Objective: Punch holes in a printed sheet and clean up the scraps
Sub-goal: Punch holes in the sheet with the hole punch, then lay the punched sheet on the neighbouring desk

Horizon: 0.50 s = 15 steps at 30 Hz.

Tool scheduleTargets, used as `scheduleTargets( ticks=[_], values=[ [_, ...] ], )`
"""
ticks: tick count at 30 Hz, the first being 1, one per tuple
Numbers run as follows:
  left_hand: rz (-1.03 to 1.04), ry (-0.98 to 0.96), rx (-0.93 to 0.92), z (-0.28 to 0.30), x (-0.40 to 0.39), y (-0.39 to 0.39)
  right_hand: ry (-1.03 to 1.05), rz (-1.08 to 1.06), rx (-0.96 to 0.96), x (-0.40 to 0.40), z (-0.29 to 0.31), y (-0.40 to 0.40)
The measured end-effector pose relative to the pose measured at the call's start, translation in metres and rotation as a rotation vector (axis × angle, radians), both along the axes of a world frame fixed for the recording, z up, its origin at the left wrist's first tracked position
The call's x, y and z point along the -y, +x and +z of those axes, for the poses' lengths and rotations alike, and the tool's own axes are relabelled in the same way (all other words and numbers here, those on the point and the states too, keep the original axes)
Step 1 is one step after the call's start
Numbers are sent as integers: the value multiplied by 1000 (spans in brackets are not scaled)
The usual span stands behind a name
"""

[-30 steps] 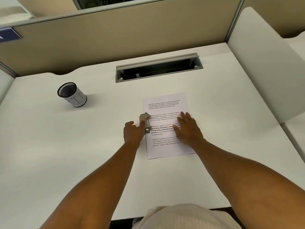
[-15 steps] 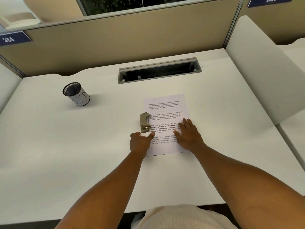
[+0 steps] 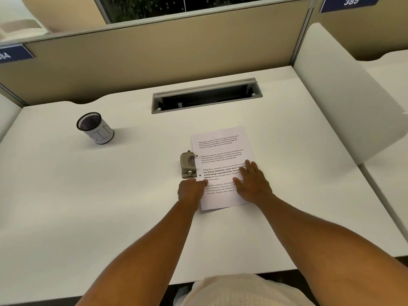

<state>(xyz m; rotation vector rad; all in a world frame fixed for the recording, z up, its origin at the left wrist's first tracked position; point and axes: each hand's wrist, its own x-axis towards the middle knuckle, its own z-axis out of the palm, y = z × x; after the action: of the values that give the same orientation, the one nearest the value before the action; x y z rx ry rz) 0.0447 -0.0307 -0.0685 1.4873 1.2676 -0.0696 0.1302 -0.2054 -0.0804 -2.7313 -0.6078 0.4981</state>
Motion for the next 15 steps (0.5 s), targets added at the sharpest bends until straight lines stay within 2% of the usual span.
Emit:
scheduleTargets(
  ticks=[6,11,15],
  values=[
    [-93,-2,-7,-3,11,8,-21,-26,-1,7,-1,3],
    [-161,-43,99,-1,19,16,30,-95,1,12,4,8],
    [-255,29,183,11,23,24,94,-207,-25,14,12,16]
  ],
)
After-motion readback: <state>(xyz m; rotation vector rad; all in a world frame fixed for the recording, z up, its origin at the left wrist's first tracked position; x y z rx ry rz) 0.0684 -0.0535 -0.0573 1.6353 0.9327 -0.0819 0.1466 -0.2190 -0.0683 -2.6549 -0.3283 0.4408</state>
